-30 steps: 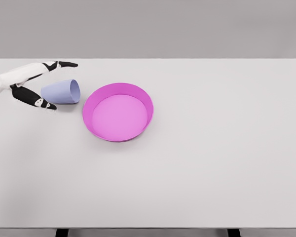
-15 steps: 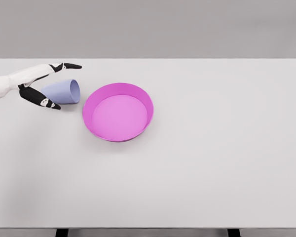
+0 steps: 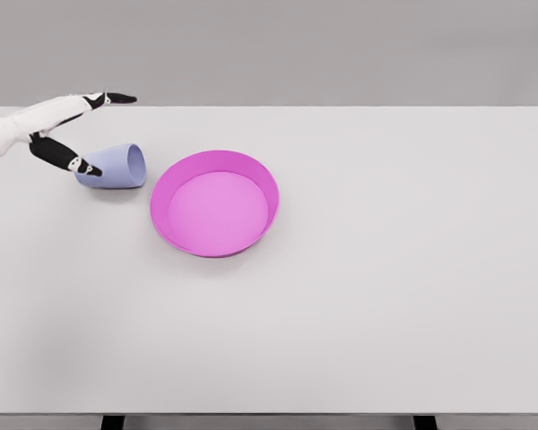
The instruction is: Flip the cup with left arm and place it on the plate
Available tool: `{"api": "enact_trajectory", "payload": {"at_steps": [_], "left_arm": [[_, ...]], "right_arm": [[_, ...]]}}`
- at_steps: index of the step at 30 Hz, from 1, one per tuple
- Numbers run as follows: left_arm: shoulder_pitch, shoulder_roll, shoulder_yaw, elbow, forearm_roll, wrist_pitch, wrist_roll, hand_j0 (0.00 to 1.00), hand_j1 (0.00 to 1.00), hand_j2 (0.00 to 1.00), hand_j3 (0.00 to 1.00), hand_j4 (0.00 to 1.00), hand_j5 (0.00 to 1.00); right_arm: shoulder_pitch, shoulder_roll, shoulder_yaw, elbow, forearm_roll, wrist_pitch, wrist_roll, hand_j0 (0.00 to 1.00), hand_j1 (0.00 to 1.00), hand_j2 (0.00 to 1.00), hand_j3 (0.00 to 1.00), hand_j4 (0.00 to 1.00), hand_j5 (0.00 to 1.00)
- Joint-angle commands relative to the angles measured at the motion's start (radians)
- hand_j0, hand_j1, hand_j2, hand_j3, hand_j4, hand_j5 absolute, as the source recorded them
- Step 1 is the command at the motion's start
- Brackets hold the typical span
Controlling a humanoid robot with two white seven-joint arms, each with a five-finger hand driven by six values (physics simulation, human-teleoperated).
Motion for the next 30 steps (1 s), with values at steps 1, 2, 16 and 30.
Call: {"api": "enact_trajectory", "payload": {"at_steps": [1,2,16,30], "left_arm": [[-0.002,0.013,-0.037,0.004,0.014,0.006,-0.046,1.00,1.00,1.00,1.00,1.00,1.00],[-0.006,0.016,-0.040,0.000,0.011,0.043,-0.099,1.00,1.00,1.00,1.00,1.00,1.00],[-0.032,-0.125,-0.062,0.173,0.003,0.101,-0.102,1.00,1.00,1.00,1.00,1.00,1.00],[-0.040,-0.160,-0.063,0.248,0.002,0.101,-0.103,1.00,1.00,1.00,1.00,1.00,1.00]], "right_arm": [[0.000,0.000,0.000,0.000,0.000,0.000,0.000,1.00,1.00,1.00,1.00,1.00,1.00],[0.000,0.000,0.000,0.000,0.000,0.000,0.000,1.00,1.00,1.00,1.00,1.00,1.00],[0.000,0.000,0.000,0.000,0.000,0.000,0.000,1.00,1.00,1.00,1.00,1.00,1.00],[0.000,0.000,0.000,0.000,0.000,0.000,0.000,1.00,1.00,1.00,1.00,1.00,1.00]]}}
